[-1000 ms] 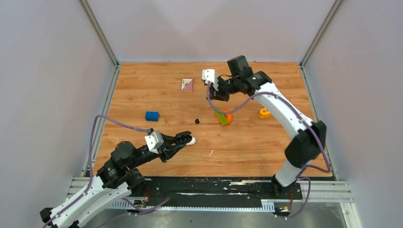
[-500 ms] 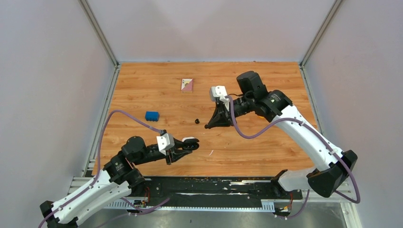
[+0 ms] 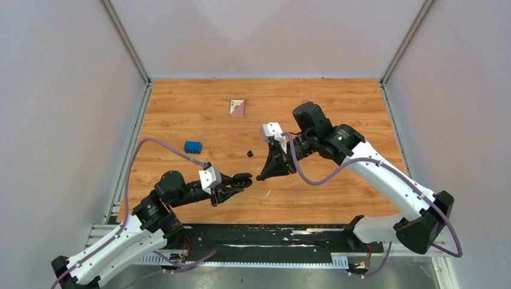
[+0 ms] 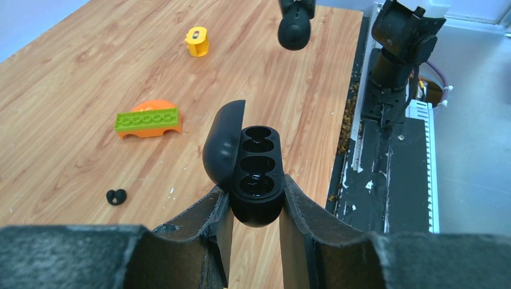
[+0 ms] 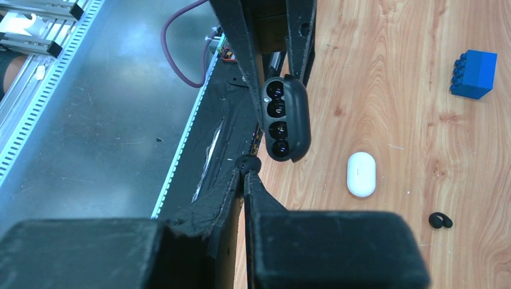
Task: Insert the wireless bluetooth earbuds into the charging case
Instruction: Place the earbud in the charging case.
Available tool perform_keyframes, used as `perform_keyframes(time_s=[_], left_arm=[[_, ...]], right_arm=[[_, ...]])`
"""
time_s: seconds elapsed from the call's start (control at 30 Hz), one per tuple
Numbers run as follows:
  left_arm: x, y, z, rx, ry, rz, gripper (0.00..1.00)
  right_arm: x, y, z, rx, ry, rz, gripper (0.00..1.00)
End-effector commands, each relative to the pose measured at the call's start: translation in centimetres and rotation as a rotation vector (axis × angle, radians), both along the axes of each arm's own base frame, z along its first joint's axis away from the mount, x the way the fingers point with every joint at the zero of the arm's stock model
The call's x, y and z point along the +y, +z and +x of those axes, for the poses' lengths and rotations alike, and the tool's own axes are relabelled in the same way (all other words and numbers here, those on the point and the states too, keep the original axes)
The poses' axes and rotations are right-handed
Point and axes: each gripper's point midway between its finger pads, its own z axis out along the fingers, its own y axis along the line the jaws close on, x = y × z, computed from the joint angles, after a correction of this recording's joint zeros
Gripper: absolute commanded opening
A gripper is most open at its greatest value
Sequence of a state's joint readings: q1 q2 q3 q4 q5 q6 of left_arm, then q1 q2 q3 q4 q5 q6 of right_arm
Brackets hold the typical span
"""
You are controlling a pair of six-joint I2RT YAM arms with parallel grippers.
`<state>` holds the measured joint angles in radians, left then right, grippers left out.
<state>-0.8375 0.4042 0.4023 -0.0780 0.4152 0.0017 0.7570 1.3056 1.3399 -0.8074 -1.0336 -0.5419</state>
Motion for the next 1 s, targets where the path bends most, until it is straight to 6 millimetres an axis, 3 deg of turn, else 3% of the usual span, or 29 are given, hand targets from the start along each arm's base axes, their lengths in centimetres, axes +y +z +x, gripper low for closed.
perform_keyframes(time_s=[0.0,0.37,0.97], left_arm=[[-0.6,0.9,0.0,0.021,-0.037,-0.044,0.00],[-0.8,1.5,0.2,0.058,-0.050,-0.080,0.00],[-1.0,1.4,-0.1,0.069,-0.080,-0.083,0.00]], right_arm=[[0.2,1.4,-1.2,-0.030,0.043,0.061,0.07],[1.9,-0.1,-1.4,-0.063,0.070,0.022,0.07],[3.3,-1.2,0.6,-0.104,0.017,-0.017,0.06]])
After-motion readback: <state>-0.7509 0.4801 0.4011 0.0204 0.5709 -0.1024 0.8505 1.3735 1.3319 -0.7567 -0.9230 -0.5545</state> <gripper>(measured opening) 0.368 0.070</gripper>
